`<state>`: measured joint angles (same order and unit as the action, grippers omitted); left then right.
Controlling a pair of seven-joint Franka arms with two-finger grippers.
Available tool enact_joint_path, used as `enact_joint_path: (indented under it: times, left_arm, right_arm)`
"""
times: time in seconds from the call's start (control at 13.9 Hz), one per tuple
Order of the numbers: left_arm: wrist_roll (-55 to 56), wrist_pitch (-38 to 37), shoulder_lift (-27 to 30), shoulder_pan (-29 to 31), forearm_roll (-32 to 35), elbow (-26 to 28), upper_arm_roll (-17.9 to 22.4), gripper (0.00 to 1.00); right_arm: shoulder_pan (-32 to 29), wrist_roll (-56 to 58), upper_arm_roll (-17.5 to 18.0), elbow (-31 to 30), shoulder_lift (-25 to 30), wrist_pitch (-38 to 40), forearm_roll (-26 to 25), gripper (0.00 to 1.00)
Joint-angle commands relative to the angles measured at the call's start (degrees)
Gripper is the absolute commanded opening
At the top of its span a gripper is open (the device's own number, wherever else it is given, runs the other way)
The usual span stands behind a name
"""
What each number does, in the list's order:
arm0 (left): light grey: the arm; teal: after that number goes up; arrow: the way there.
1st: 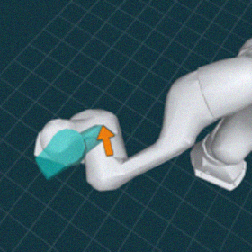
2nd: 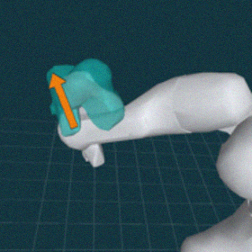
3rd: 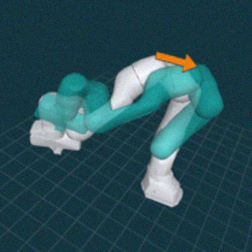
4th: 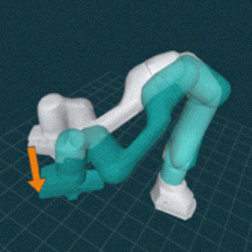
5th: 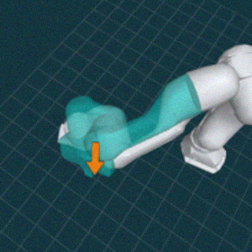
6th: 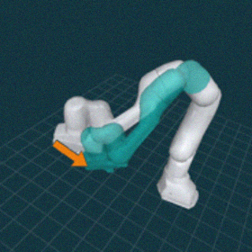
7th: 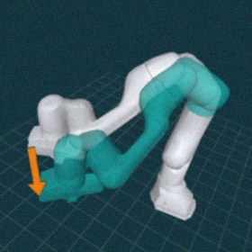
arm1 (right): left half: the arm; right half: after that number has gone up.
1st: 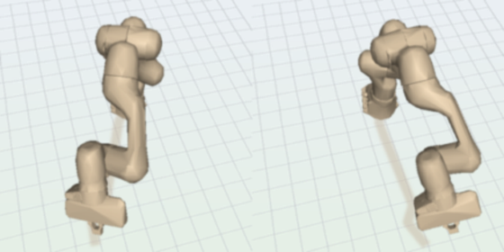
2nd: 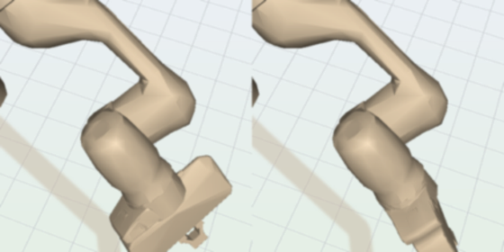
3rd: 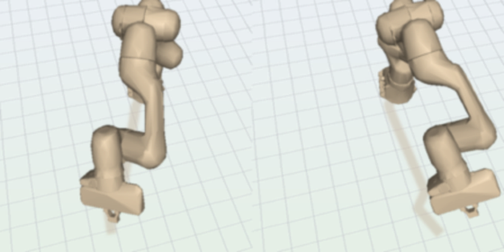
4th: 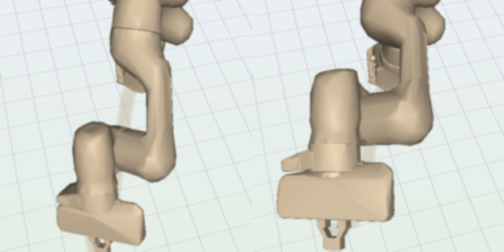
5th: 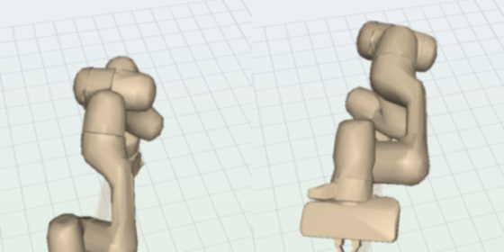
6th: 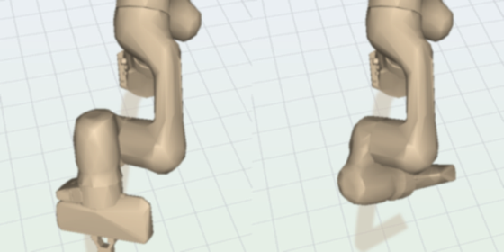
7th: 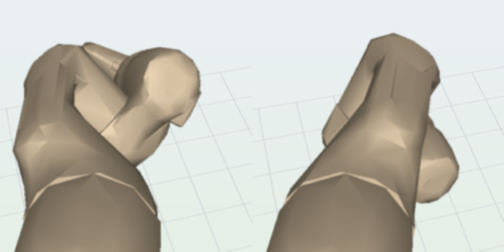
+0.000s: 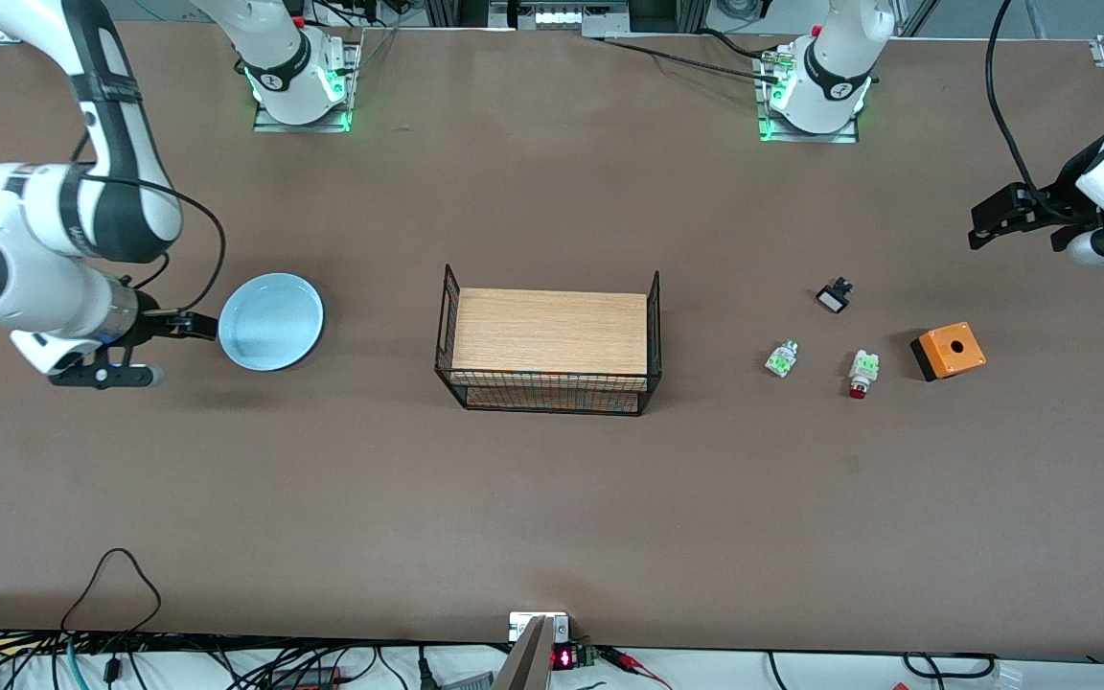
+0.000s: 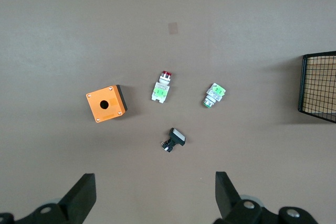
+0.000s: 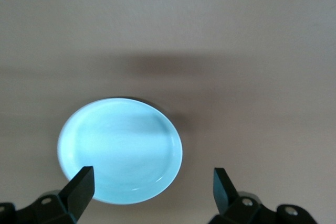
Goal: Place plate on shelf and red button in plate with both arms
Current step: 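Lower the right gripper and grasp the plate rim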
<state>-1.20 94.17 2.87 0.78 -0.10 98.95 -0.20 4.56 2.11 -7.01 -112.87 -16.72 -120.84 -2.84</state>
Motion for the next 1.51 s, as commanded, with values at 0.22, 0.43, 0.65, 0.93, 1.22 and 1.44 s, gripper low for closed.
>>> enact_joint_path:
  times: [0.22, 0.43, 0.65, 0.93, 1.22, 1.44]
  left_arm:
    - [0.3, -1.2, -0.1, 0.4, 0.7, -0.9, -0.1, 1.0]
    - [0.3, -1.2, -0.1, 0.4, 0.7, -0.9, -0.1, 1.0]
    - [0.3, -1.5, -0.1, 0.4, 0.7, -0.9, -0.1, 1.0]
    - [0.3, -1.6, -0.1, 0.4, 0.7, -0.9, -0.1, 1.0]
    - [0.3, -1.6, -0.1, 0.4, 0.7, -0.9, -0.1, 1.0]
    - [0.3, -1.5, -0.1, 0.4, 0.7, -0.9, -0.1, 1.0]
  right_arm:
    - [-4.7, 4.8, 0.4, -14.0, 2.0, -12.6, -0.9, 1.0]
    - [-5.0, 4.8, 0.4, -15.3, -0.3, -14.9, -0.9, 1.0]
    - [-4.7, 4.7, 0.4, -15.2, -2.4, -16.2, -0.9, 1.0]
    - [-4.7, 3.8, 0.5, -15.0, -4.4, -18.7, -0.2, 0.96]
    - [-4.7, 2.1, 0.8, -14.9, -5.6, -21.5, -0.1, 0.87]
    - [-4.3, 2.8, 0.9, -15.1, -5.7, -20.8, -0.2, 0.26]
